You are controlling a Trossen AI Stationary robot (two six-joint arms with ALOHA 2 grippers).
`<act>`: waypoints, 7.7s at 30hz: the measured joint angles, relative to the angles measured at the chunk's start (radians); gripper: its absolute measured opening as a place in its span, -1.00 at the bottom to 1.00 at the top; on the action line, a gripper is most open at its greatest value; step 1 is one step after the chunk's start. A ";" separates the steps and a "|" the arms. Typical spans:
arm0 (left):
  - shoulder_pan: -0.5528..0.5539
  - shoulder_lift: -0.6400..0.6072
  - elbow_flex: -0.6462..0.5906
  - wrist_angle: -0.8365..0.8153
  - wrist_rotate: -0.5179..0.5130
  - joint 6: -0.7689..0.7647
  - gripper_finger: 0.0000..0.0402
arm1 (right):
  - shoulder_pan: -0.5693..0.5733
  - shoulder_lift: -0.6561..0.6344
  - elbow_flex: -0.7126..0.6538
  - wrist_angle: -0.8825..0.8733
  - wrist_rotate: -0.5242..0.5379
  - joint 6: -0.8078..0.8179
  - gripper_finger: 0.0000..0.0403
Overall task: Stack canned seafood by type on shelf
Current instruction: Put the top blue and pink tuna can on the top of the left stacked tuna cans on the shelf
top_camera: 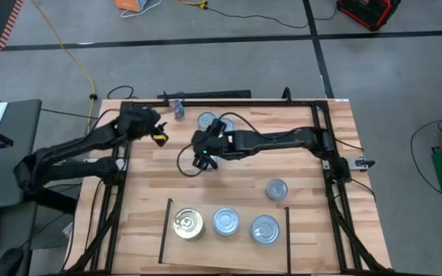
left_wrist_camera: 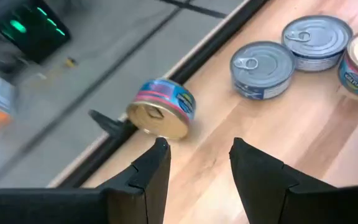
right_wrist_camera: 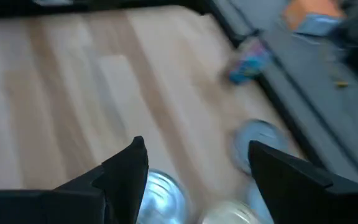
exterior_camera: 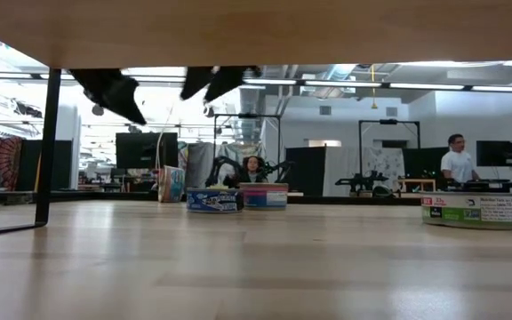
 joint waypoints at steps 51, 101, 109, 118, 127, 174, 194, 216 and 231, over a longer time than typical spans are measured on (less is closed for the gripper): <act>0.463 0.854 0.711 -0.750 0.624 0.088 0.07 | 0.152 -0.242 -0.417 0.024 0.271 0.140 0.50; 0.364 0.453 0.201 -0.432 0.216 0.041 0.23 | 0.155 -0.241 -0.417 0.151 0.262 0.016 0.50; 0.363 0.398 0.217 -0.452 0.219 0.091 -0.06 | 0.171 -0.282 -0.417 0.049 0.263 0.041 0.50; 0.217 0.020 0.342 -0.487 0.501 0.133 -0.06 | 0.246 -0.403 -0.417 -0.303 0.519 0.308 0.50; -0.154 -0.353 0.342 -0.353 0.470 0.176 -0.06 | 0.278 -0.413 -0.481 -0.408 0.572 0.482 0.49; -1.234 0.178 0.486 0.122 -0.111 0.986 -0.01 | 0.503 -0.661 -0.618 0.608 0.158 -0.237 0.41; -1.278 0.211 0.486 0.170 -0.024 1.349 0.00 | 0.502 -0.622 -0.584 0.590 0.157 -0.143 0.41; -1.242 0.273 0.488 0.197 -0.048 1.428 0.00 | 0.501 -0.622 -0.584 0.532 0.158 -0.056 0.41; -1.242 0.273 0.488 0.184 -0.053 1.384 0.33 | 0.501 -0.622 -0.584 0.525 0.158 -0.035 0.41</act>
